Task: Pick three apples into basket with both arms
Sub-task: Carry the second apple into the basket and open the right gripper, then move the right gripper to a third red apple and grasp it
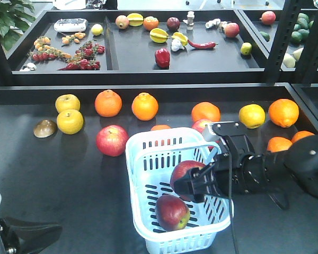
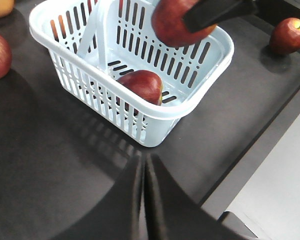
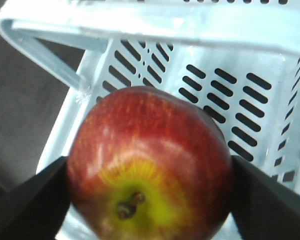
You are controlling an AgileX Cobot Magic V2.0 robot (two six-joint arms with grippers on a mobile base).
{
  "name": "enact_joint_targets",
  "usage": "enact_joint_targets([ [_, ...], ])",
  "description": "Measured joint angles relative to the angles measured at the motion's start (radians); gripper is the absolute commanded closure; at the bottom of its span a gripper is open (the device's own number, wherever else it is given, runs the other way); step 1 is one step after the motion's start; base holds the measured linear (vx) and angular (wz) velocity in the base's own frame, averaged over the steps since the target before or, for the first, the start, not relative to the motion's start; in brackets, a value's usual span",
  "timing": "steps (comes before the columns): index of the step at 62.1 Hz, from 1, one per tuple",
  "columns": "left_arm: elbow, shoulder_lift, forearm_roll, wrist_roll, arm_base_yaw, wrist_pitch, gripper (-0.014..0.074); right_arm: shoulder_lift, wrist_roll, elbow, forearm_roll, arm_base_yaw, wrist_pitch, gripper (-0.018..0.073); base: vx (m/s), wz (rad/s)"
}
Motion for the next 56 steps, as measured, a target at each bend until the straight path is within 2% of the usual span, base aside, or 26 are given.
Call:
enact_joint_targets([
  [9, 0.000, 0.000, 0.000, 0.000, 0.000, 0.001, 0.0602, 0.005, 0.003, -0.019, 0.008, 0.000, -0.001, -0.0139, 0.00, 0.00],
  [18, 0.000, 0.000, 0.000, 0.000, 0.000, 0.001, 0.0602, 0.005, 0.005, -0.021, 0.004, 0.000, 0.008, -0.0069, 0.00, 0.00],
  [22, 0.000, 0.000, 0.000, 0.000, 0.000, 0.001, 0.0602, 0.001, 0.014, -0.022, -0.009, 0.000, 0.035, -0.0004, 0.00, 0.00],
  [30, 0.000, 0.000, 0.000, 0.000, 0.000, 0.001, 0.0602, -0.043, 0.079, -0.022, -0.081, 0.000, 0.122, 0.0198, 0.00, 0.00],
  [35, 0.000, 0.000, 0.000, 0.000, 0.000, 0.001, 0.0602, -0.104, 0.170, -0.022, -0.199, 0.000, 0.190, 0.0382, 0.00, 0.00],
  [40, 0.000, 0.000, 0.000, 0.000, 0.000, 0.001, 0.0602, -0.182, 0.325, -0.022, -0.385, 0.000, 0.266, 0.0576, 0.00, 0.00],
  [46, 0.000, 0.000, 0.000, 0.000, 0.000, 0.001, 0.0602, -0.273, 0.541, -0.022, -0.638, 0.000, 0.362, 0.0571, 0.00, 0.00],
  [52, 0.000, 0.000, 0.000, 0.000, 0.000, 0.001, 0.0602, -0.375, 0.790, -0.022, -0.941, 0.000, 0.471, 0.0568, 0.00, 0.00],
  [56, 0.000, 0.000, 0.000, 0.000, 0.000, 0.001, 0.0602, -0.423, 0.926, -0.022, -1.085, 0.000, 0.538, 0.0568, 0.00, 0.00],
])
